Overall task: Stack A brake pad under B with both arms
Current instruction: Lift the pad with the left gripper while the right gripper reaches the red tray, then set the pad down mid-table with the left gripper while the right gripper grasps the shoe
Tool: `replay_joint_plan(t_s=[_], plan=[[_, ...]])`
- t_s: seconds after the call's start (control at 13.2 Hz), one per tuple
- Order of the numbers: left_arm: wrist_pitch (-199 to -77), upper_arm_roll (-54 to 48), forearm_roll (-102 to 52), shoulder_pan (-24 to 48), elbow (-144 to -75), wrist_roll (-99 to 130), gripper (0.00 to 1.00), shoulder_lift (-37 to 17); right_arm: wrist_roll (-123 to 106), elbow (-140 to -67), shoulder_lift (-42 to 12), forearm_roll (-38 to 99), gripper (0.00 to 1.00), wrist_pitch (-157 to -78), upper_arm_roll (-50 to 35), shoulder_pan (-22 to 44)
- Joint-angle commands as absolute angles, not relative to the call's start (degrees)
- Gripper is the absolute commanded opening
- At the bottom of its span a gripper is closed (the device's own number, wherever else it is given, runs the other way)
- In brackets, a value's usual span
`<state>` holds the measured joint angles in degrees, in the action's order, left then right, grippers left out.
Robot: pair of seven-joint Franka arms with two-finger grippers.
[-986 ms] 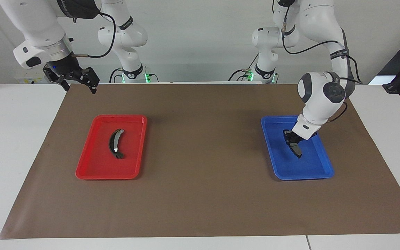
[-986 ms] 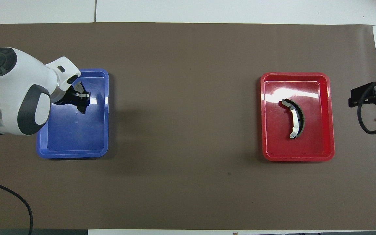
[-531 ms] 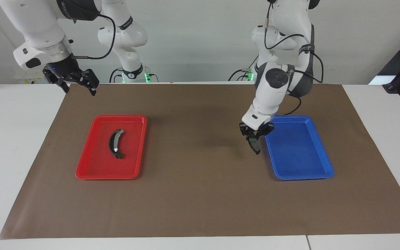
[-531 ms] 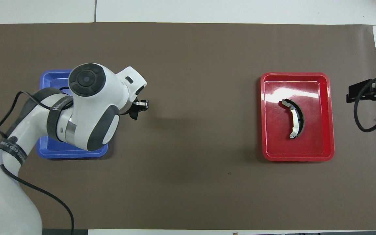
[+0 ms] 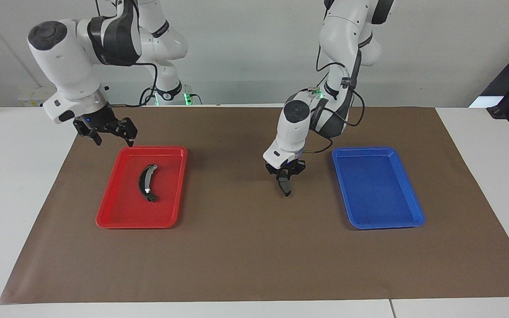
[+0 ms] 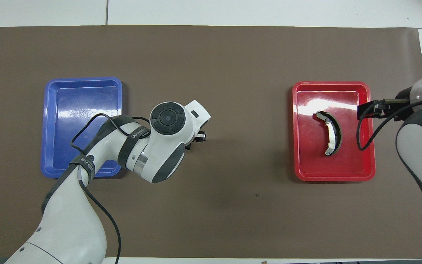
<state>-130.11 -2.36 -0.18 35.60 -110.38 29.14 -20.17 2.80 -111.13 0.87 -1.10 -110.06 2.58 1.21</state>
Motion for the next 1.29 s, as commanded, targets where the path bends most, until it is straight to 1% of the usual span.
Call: replay_joint_plan(t_s=[0.0, 0.08, 0.15, 0.23, 0.38, 0.45, 0.68, 0.83, 1.06, 1.21], plan=[[-130.70, -1.49, -0.97, 36.74, -110.48, 29.27, 0.02, -19.95, 0.88, -119.67, -0.53, 0.00, 0.99, -122.03, 2.46, 1.14], [-130.35, -1.49, -0.97, 36.74, -110.30, 29.27, 0.22, -19.95, 0.88, -122.14, -0.70, 0.00, 0.99, -125.39, 2.46, 1.32], [-130.25, -1.41, -0.97, 36.65, -110.30, 29.01, 0.67, -19.95, 0.88, -124.60, -1.40, 0.00, 0.99, -128.81, 2.46, 1.32], [-129.99, -1.32, -0.97, 36.39, -110.22, 28.57, 0.99, -19.78, 0.88, -126.19, -2.10, 0.00, 0.99, -132.07, 2.46, 1.41], [-127.29, -1.32, -0.97, 35.08, -109.95, 28.48, 1.00, -18.29, 0.53, -126.91, -4.12, 0.09, 0.99, -133.41, 2.46, 1.32], [-125.00, -1.32, -0.97, 34.20, -109.78, 28.30, 1.00, -16.45, 0.44, -126.91, -4.65, 0.09, 0.99, -133.42, 2.46, 1.32], [-117.53, -1.23, -0.97, 27.45, -109.60, 23.68, 1.00, -11.17, -3.77, -129.02, -6.76, 0.09, 0.99, -138.06, 2.37, 0.71], [-114.44, -1.06, -0.97, 20.43, -108.64, 12.01, 1.00, -10.02, -4.04, -129.02, -8.43, 0.17, 0.99, -140.00, 2.37, 1.05], [-110.06, -0.88, -0.88, 8.91, -103.38, -3.30, 1.00, -10.02, -4.39, -129.29, -8.53, 0.53, 0.99, -139.92, 2.37, 1.32], [-105.75, -0.79, -0.53, 3.63, -101.08, -9.99, 1.00, -9.06, -4.39, -129.90, -8.53, 0.53, 0.97, -140.01, 2.37, 1.32]])
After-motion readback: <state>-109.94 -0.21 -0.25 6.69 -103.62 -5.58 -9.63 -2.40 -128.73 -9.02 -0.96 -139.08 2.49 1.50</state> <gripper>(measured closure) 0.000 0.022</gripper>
